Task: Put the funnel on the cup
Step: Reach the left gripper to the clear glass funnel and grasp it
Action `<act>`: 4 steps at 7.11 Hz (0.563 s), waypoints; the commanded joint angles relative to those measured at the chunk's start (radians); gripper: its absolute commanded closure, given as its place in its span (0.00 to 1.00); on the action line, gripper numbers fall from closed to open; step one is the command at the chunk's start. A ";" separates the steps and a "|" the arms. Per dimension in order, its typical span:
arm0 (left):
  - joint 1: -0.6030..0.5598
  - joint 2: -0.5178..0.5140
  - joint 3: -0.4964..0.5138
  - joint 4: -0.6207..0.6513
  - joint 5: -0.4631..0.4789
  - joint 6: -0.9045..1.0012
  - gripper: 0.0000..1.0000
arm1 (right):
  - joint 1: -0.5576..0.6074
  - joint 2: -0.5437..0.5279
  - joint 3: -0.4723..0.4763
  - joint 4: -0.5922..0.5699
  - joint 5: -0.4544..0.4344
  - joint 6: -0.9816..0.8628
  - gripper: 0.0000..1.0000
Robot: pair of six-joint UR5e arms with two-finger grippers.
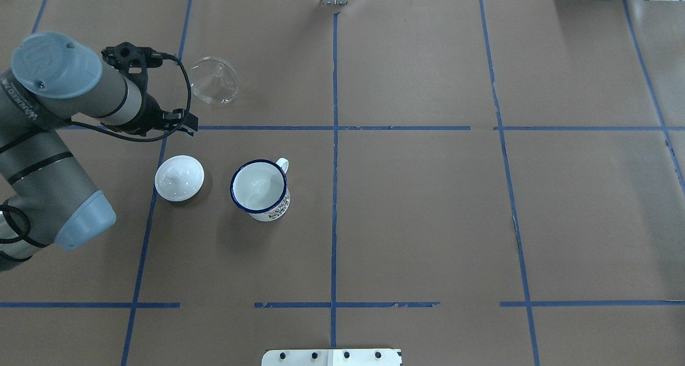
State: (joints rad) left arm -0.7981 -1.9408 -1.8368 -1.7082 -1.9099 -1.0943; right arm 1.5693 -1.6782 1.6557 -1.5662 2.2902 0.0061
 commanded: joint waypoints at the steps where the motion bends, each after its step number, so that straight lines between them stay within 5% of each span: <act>1: -0.009 -0.029 0.042 -0.109 0.005 -0.338 0.00 | 0.000 0.000 0.001 0.000 0.000 0.000 0.00; 4: -0.006 -0.050 0.265 -0.553 0.202 -0.822 0.00 | 0.000 0.000 0.001 0.000 0.000 0.000 0.00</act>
State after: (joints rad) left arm -0.8057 -1.9801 -1.6742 -2.0751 -1.7945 -1.7351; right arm 1.5693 -1.6782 1.6561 -1.5662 2.2902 0.0061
